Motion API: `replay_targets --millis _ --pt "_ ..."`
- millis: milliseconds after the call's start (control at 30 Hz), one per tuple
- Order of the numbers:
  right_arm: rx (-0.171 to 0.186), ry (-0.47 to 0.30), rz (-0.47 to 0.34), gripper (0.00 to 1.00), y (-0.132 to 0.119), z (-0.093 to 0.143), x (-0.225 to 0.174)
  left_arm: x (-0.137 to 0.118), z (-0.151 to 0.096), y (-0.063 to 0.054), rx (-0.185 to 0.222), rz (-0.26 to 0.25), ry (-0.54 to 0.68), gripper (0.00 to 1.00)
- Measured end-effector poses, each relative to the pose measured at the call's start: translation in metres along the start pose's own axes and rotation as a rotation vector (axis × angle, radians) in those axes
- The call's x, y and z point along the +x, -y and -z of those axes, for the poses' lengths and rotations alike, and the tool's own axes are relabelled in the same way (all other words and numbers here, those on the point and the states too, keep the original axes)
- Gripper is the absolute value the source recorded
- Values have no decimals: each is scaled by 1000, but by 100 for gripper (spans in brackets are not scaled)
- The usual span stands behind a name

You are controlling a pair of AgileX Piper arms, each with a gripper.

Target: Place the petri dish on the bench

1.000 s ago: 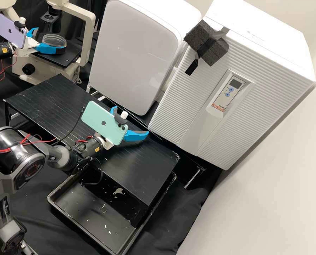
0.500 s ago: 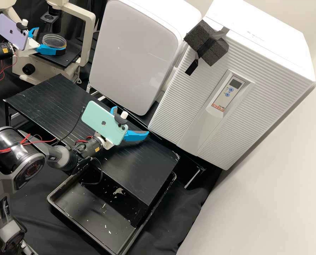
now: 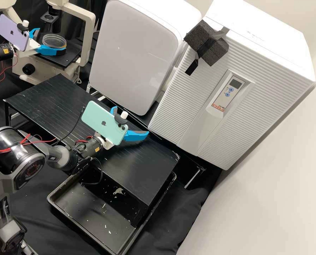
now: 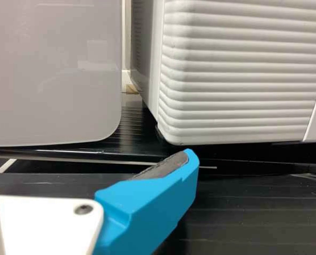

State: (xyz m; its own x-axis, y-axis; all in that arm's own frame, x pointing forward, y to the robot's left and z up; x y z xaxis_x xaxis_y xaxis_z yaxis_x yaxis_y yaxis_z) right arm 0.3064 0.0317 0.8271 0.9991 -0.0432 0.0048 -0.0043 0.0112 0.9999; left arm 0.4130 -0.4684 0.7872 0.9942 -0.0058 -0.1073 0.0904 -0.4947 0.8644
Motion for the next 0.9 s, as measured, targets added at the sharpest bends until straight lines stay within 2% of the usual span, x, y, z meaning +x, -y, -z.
replay_targets --millis 700,900 --pt "0 0 0 100 0 0 0 0 -3 1 15 7 21 0" --pt "0 0 0 100 0 0 0 0 -3 1 7 4 22 0"
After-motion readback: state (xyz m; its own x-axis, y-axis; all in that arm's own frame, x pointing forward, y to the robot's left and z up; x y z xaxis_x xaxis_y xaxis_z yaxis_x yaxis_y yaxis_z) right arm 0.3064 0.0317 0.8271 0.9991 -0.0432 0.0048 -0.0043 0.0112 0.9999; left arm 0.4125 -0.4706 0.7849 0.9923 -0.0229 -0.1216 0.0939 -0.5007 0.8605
